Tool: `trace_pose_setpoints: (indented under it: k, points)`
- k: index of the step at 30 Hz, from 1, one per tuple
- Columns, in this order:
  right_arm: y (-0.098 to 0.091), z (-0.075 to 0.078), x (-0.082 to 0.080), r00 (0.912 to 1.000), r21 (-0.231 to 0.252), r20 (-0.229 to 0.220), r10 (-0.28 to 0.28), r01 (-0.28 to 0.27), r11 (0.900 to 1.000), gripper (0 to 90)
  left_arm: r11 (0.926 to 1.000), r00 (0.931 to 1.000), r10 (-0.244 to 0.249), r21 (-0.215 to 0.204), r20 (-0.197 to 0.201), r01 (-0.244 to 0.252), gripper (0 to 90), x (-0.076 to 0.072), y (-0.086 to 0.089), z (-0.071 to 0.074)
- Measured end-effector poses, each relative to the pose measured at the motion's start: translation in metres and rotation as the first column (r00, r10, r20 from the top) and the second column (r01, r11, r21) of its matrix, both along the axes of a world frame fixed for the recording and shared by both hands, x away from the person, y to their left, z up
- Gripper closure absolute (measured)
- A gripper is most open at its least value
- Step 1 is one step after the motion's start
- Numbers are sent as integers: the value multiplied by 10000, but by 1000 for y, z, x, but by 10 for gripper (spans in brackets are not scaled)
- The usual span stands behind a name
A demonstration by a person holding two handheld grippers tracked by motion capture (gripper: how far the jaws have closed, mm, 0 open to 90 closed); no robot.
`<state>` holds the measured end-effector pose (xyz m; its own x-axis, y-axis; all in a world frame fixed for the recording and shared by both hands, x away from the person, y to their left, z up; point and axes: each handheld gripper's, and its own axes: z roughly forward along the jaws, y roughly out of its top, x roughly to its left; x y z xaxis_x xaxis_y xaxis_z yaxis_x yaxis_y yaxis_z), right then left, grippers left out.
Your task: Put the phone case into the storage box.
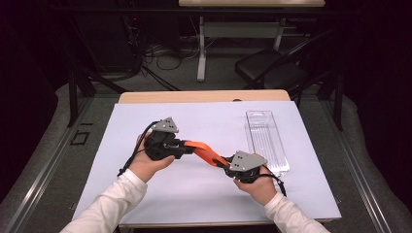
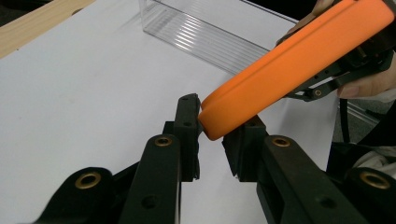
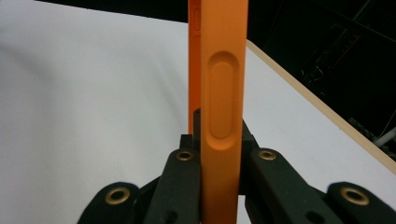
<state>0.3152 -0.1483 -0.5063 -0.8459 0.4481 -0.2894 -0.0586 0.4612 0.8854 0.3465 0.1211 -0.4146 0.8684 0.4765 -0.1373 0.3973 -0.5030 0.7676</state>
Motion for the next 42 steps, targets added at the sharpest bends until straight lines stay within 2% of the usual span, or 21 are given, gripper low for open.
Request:
trace_pose_setpoints:
  k: [9, 17, 27, 36, 42]
  points:
    - [-1, 0, 1, 10000, 98, -73, 55, -55, 9999, 860, 9998, 10000, 32, -204, -80, -34, 787, -1, 1, 1]
    - [-1, -1, 1, 9996, 149, -238, 123, -120, 9998, 860, 9987, 9982, 371, -343, -470, -388, 800, -2, 1, 0]
    - [-2, -1, 1, 9983, 247, -547, 198, -185, 9995, 858, 9991, 9977, 388, -144, -563, -397, 807, -2, 0, 1]
    - [-1, -1, 2, 9977, 283, -652, 196, -178, 9994, 857, 9972, 9948, 671, -267, -772, -693, 808, -3, -1, 1]
    - [-1, -1, 2, 9966, 318, -809, 176, -150, 9994, 854, 9972, 9941, 709, -159, -816, -724, 811, -3, -2, 2]
